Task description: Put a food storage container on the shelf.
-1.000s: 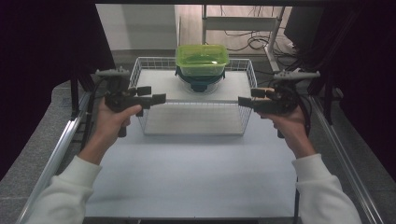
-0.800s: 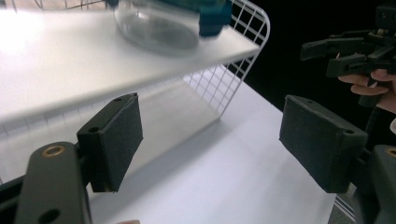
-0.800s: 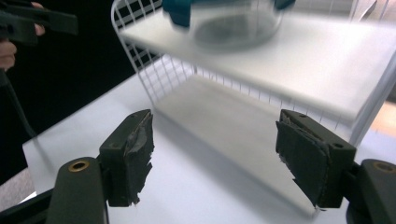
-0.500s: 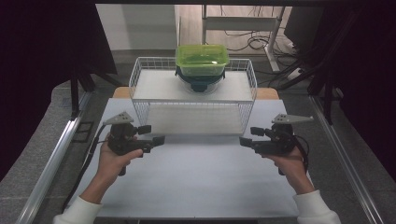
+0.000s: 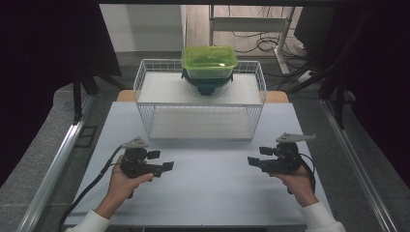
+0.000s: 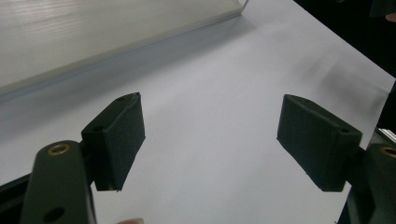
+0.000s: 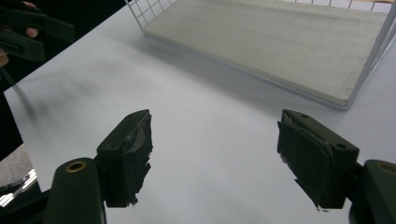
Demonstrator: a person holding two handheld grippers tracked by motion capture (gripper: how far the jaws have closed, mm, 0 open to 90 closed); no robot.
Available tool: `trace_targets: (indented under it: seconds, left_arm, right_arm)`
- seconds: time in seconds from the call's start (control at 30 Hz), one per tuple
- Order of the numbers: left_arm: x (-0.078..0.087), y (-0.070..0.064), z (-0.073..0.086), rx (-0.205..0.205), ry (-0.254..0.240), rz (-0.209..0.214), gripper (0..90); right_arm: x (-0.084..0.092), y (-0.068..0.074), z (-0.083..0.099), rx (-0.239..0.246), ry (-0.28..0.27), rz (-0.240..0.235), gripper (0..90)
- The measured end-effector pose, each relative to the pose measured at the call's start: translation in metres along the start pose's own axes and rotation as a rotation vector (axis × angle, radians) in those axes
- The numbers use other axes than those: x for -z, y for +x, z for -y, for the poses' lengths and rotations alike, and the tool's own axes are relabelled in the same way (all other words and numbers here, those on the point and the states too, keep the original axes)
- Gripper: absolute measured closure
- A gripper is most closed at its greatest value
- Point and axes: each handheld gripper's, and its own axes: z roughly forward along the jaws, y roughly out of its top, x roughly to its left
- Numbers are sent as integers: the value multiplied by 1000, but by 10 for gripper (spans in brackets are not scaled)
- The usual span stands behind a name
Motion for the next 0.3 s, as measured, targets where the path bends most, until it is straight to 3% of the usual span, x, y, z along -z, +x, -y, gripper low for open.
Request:
trace_targets:
  seconds: [0.3]
  left_arm:
    - [1, 4, 0, 7, -4, -20, 220]
  right_arm:
    - [1, 1, 0, 37, -40, 22, 162]
